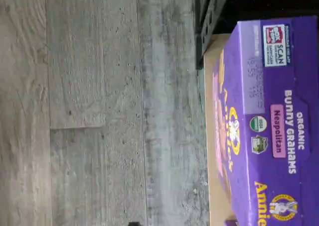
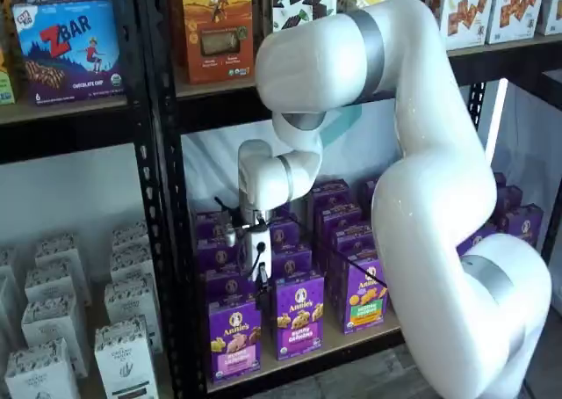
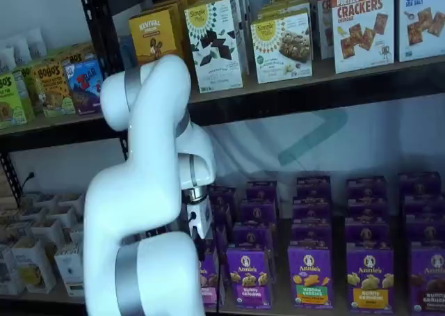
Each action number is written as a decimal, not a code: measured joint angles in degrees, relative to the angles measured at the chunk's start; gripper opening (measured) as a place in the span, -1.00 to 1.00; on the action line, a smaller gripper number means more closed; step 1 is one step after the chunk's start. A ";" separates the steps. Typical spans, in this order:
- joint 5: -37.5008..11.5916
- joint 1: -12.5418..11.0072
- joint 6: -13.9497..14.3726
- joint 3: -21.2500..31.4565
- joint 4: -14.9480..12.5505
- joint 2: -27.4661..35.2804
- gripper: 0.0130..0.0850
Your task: Pick up the purple box with a pink patch in the middle, on the bottom shelf, the first box from the left
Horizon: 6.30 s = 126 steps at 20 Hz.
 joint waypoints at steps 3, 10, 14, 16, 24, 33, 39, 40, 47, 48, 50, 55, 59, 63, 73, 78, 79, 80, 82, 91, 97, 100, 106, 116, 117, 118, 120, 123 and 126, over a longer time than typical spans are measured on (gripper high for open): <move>-0.54 -0.49 -1.62 0.69 1.32 -0.72 1.00; 1.03 -0.91 -1.92 -0.20 1.23 -0.72 1.00; 2.57 -0.46 -1.27 -2.17 1.04 0.65 1.00; 3.28 -0.23 -1.15 -3.21 1.18 1.45 1.00; 2.53 0.69 -0.55 -6.23 1.54 4.63 1.00; -0.31 1.55 0.97 -8.36 0.66 7.72 1.00; -1.18 1.76 1.92 -9.25 -0.22 9.36 1.00; -1.17 1.78 1.96 -9.40 -0.26 9.62 1.00; -1.81 1.85 2.13 -9.96 -0.40 11.22 1.00; -2.00 1.85 2.10 -10.01 -0.37 11.41 1.00; -2.30 1.89 2.14 -10.15 -0.38 11.77 1.00; -3.64 2.04 2.77 -10.34 -0.97 12.69 1.00; -4.27 2.13 2.85 -10.51 -0.99 13.19 1.00; -4.30 2.19 2.63 -10.75 -0.66 13.46 1.00; -5.31 2.36 3.56 -10.85 -1.56 13.88 0.67; -5.65 2.29 4.26 -10.70 -2.40 13.91 0.44; -5.71 2.28 4.29 -10.68 -2.46 13.91 0.44; -5.77 2.28 4.24 -10.66 -2.39 13.91 0.44; -5.98 2.28 4.18 -10.61 -2.32 13.93 0.44; -5.84 2.48 4.40 -11.25 -2.35 14.38 0.44; -5.73 2.53 4.90 -11.55 -2.86 14.57 0.11; -5.54 2.48 5.14 -11.61 -3.17 14.59 0.11; -5.29 2.40 5.04 -11.74 -3.15 14.64 0.00; -4.59 2.37 4.37 -12.04 -2.42 14.66 -0.33; -4.61 2.39 4.28 -11.99 -2.30 14.60 -0.33; -4.58 2.40 4.18 -11.96 -2.17 14.54 -0.33; -4.54 2.43 4.11 -11.80 -2.06 14.35 -0.44; -4.30 2.47 3.94 -11.67 -1.82 14.15 -0.56; -3.94 2.55 4.18 -11.40 -1.99 13.82 -0.56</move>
